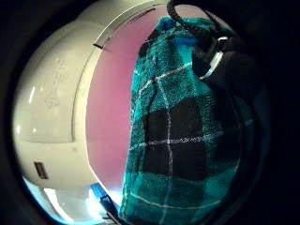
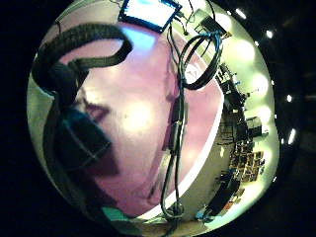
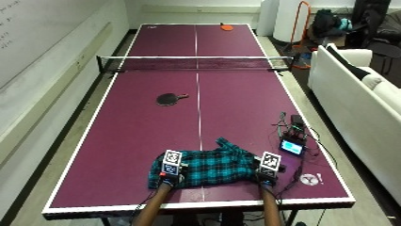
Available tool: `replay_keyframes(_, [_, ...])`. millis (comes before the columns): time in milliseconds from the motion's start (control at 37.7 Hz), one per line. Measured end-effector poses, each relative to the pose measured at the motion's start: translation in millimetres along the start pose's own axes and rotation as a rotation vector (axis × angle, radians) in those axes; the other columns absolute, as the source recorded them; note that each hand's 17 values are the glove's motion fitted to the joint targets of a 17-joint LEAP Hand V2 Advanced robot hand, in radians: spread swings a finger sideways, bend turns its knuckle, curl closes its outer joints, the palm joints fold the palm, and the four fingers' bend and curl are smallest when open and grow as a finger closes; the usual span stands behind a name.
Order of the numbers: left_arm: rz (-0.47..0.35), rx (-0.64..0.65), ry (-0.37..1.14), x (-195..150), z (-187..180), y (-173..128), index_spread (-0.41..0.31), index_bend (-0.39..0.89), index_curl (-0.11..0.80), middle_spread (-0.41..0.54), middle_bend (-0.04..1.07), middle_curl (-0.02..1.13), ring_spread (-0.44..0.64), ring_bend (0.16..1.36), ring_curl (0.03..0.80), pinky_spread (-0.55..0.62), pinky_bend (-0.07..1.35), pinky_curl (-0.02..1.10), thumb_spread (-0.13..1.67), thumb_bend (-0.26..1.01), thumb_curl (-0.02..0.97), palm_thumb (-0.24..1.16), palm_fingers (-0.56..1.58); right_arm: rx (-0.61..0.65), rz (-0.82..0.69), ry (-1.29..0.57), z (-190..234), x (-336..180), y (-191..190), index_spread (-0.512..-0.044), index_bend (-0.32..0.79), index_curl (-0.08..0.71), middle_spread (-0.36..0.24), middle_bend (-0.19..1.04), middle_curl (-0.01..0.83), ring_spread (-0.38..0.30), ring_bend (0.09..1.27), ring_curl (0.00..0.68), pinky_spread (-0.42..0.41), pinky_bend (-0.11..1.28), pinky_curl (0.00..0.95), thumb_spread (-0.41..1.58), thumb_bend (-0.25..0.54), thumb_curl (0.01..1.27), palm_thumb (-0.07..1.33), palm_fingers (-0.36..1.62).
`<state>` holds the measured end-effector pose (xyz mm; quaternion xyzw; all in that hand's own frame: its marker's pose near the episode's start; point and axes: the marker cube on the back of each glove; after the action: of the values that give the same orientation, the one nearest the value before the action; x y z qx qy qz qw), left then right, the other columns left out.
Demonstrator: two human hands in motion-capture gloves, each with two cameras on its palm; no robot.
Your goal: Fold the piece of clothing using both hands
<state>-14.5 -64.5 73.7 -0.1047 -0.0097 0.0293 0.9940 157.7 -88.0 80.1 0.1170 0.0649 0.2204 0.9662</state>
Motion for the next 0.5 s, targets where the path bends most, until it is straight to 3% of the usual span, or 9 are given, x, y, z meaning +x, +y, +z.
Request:
replay_keyframes(53, [0.025,-0.068,0.013,11,8,0,-0.161,0.16,0.372,-0.077,0.13,0.33,-0.02,0.58,0.356,0.05,0.44,0.44,1.44,-0.01,0.152,0.16,0.60,0.007,0.044,-0.004,8,20,-6,-0.326,0.02,0.126,-0.187,0.59,0.489,-0.185,0.90,0.453,-0.070,0.52,0.342,1.30,0.069,0.23,0.57,1.07])
replay_keyframes(80, [0.029,-0.075,0.009,14,9,-2,-0.155,0.16,0.372,-0.072,0.13,0.33,-0.02,0.57,0.355,0.05,0.44,0.44,1.44,-0.01,0.151,0.16,0.59,-0.010,0.057,-0.031,12,23,-11,-0.322,0.08,0.147,-0.188,0.61,0.503,-0.186,0.92,0.473,-0.121,0.54,0.360,1.29,0.090,0.24,0.62,1.20])
replay_keyframes(159, [0.027,-0.040,-0.024,17,7,-9,-0.151,0.15,0.371,-0.064,0.13,0.32,0.00,0.58,0.357,0.06,0.45,0.44,1.46,-0.01,0.150,0.15,0.58,-0.113,0.090,-0.156,37,21,-33,-0.322,0.14,0.179,-0.195,0.64,0.521,-0.194,0.94,0.504,-0.182,0.57,0.392,1.25,0.120,0.27,0.71,1.27])
replay_keyframes(186, [0.027,-0.033,-0.030,18,6,-11,-0.151,0.16,0.371,-0.063,0.14,0.32,0.00,0.57,0.357,0.05,0.45,0.44,1.46,-0.01,0.150,0.14,0.59,-0.141,0.098,-0.198,42,20,-41,-0.321,0.09,0.173,-0.199,0.65,0.522,-0.199,0.94,0.509,-0.193,0.55,0.389,1.27,0.098,0.26,0.68,1.19])
replay_keyframes(239, [0.032,-0.028,-0.027,21,5,-13,-0.149,0.15,0.369,-0.056,0.14,0.32,0.01,0.58,0.358,0.06,0.44,0.44,1.48,-0.01,0.150,0.14,0.58,-0.181,0.106,-0.287,43,17,-56,-0.319,0.16,0.203,-0.195,0.66,0.531,-0.196,0.94,0.521,-0.220,0.59,0.410,1.21,0.127,0.29,0.77,1.29])
replay_keyframes(345, [0.031,-0.006,-0.021,22,4,-17,-0.147,0.15,0.368,-0.050,0.14,0.31,0.02,0.58,0.358,0.07,0.44,0.44,1.50,0.00,0.151,0.13,0.58,-0.180,0.093,-0.434,28,3,-85,-0.317,0.16,0.233,-0.192,0.67,0.539,-0.202,0.95,0.537,-0.253,0.62,0.430,1.12,0.118,0.32,0.83,1.30])
replay_keyframes(505, [-0.018,0.083,-0.030,12,-7,-23,-0.146,0.15,0.366,-0.057,0.15,0.31,0.01,0.58,0.359,0.08,0.44,0.43,1.49,0.00,0.160,0.13,0.58,-0.110,0.008,-0.468,-21,-41,-104,-0.318,0.17,0.271,-0.190,0.68,0.544,-0.207,0.95,0.551,-0.280,0.63,0.445,1.03,0.083,0.36,0.87,1.29])
